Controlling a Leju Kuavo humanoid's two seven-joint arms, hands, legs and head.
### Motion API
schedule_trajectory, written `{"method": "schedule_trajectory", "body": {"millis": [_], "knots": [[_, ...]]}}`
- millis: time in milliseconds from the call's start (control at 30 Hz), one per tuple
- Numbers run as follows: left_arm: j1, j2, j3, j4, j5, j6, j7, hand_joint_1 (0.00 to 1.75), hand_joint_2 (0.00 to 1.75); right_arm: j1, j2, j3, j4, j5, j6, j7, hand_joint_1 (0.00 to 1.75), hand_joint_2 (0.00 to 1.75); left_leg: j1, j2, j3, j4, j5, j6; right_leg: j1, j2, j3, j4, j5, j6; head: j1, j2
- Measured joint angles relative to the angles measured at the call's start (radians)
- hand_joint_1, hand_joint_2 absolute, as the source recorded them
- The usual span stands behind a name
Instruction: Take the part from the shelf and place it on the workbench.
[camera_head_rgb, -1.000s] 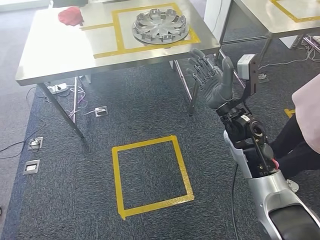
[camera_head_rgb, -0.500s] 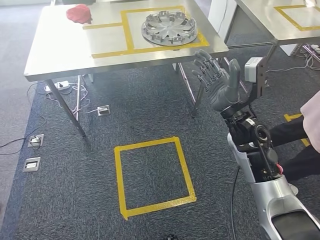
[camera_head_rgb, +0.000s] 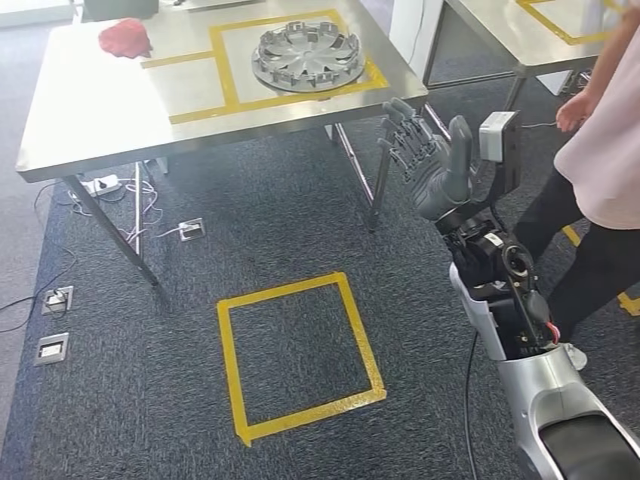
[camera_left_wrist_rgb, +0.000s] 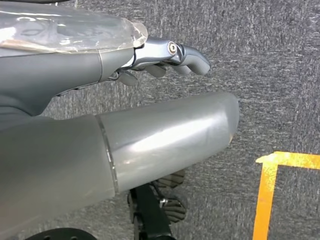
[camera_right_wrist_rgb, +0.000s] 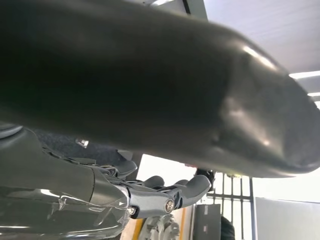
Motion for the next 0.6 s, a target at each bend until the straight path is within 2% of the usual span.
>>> {"method": "schedule_trajectory", "body": {"millis": [33, 67, 133, 167, 267, 300, 333, 367, 433, 467, 500, 533, 600], "knots": [[0.001, 0.000, 0.000, 0.000, 0.000, 0.000, 0.000, 0.00, 0.00, 0.001, 0.000, 0.000, 0.000, 0.000, 0.000, 0.000, 0.00, 0.00, 0.003, 0.000, 0.026, -0.057, 0.035, -0.003, -0.003, 0.004, 0.001, 0.001, -0.001, 0.003, -0.001, 0.000], [0.001, 0.001, 0.000, 0.000, 0.000, 0.000, 0.000, 0.00, 0.00, 0.001, 0.000, 0.000, 0.000, 0.000, 0.000, 0.000, 0.00, 0.00, 0.007, -0.002, 0.065, -0.138, 0.075, -0.005, -0.005, 0.007, 0.003, 0.003, -0.004, 0.007, -0.003, 0.000], [-0.001, 0.001, 0.000, 0.000, 0.000, 0.000, 0.000, 0.00, 0.00, 0.001, 0.000, 0.000, -0.001, 0.000, 0.000, 0.000, 0.00, 0.00, 0.009, -0.011, 0.125, -0.260, 0.120, -0.004, -0.006, 0.015, 0.001, 0.009, -0.008, 0.021, -0.008, 0.000], [-0.001, 0.001, 0.000, 0.000, 0.000, 0.000, 0.000, 0.00, 0.00, 0.000, 0.000, 0.000, -0.002, 0.000, 0.000, 0.000, 0.00, 0.00, 0.007, -0.014, 0.137, -0.286, 0.124, 0.001, -0.005, 0.018, 0.000, 0.010, -0.010, 0.027, -0.009, 0.000], [0.000, -0.001, 0.000, 0.000, 0.000, 0.000, 0.000, 0.00, 0.00, 0.000, 0.000, -0.001, -0.005, 0.000, 0.000, -0.001, 0.00, 0.00, 0.003, -0.013, 0.138, -0.289, 0.122, 0.024, -0.007, 0.021, 0.000, 0.011, -0.014, 0.043, -0.003, 0.000], [-0.001, -0.001, 0.000, 0.000, 0.000, 0.000, 0.000, 0.00, 0.00, 0.000, 0.000, -0.002, -0.005, 0.000, 0.000, -0.001, 0.00, 0.00, 0.003, -0.011, 0.139, -0.290, 0.122, 0.031, -0.008, 0.017, -0.006, 0.028, -0.028, 0.048, 0.000, 0.000], [-0.001, -0.001, 0.000, 0.000, 0.000, 0.000, 0.000, 0.00, 0.00, 0.000, 0.000, -0.003, -0.005, 0.000, 0.000, -0.001, 0.00, 0.00, 0.003, -0.009, 0.140, -0.291, 0.123, 0.038, -0.008, 0.011, -0.022, 0.067, -0.052, 0.051, 0.006, 0.000], [-0.002, -0.001, 0.000, 0.000, 0.000, 0.000, 0.000, 0.00, 0.00, 0.000, 0.000, -0.003, -0.006, 0.000, 0.000, -0.001, 0.00, 0.00, 0.002, -0.007, 0.140, -0.291, 0.122, 0.043, -0.007, 0.005, -0.048, 0.129, -0.087, 0.053, 0.013, 0.000], [-0.001, -0.001, 0.000, 0.000, 0.000, 0.000, 0.000, 0.00, 0.00, 0.002, 0.000, -0.004, -0.006, 0.000, -0.001, -0.001, 0.00, 0.00, -0.003, -0.004, 0.141, -0.291, 0.120, 0.048, -0.006, 0.001, -0.119, 0.281, -0.152, 0.053, 0.026, 0.000], [0.000, -0.002, 0.000, 0.000, 0.000, 0.000, 0.000, 0.00, 0.00, 0.004, 0.000, -0.004, -0.006, 0.000, -0.001, -0.001, 0.00, 0.00, -0.006, -0.002, 0.142, -0.291, 0.119, 0.050, -0.005, 0.001, -0.142, 0.327, -0.162, 0.051, 0.031, 0.000], [0.000, -0.002, 0.000, 0.000, 0.000, 0.000, 0.000, 0.00, 0.00, 0.006, 0.000, -0.004, -0.006, 0.000, -0.001, -0.001, 0.00, 0.00, -0.009, -0.001, 0.145, -0.291, 0.117, 0.052, -0.004, 0.000, -0.146, 0.332, -0.151, 0.047, 0.035, 0.000], [0.001, -0.002, 0.000, 0.000, 0.000, 0.000, 0.000, 0.00, 0.00, 0.007, 0.000, -0.005, -0.006, 0.000, -0.002, -0.001, 0.00, 0.00, -0.012, 0.000, 0.148, -0.291, 0.116, 0.053, -0.001, 0.000, -0.129, 0.292, -0.119, 0.041, 0.039, 0.000], [0.000, -0.004, 0.000, 0.000, 0.000, 0.000, 0.000, 0.00, 0.00, 0.007, 0.000, -0.007, -0.007, 0.000, -0.002, -0.001, 0.00, 0.00, -0.017, 0.003, 0.157, -0.291, 0.111, 0.054, 0.008, -0.008, -0.060, 0.144, -0.041, 0.023, 0.045, 0.000]]}}
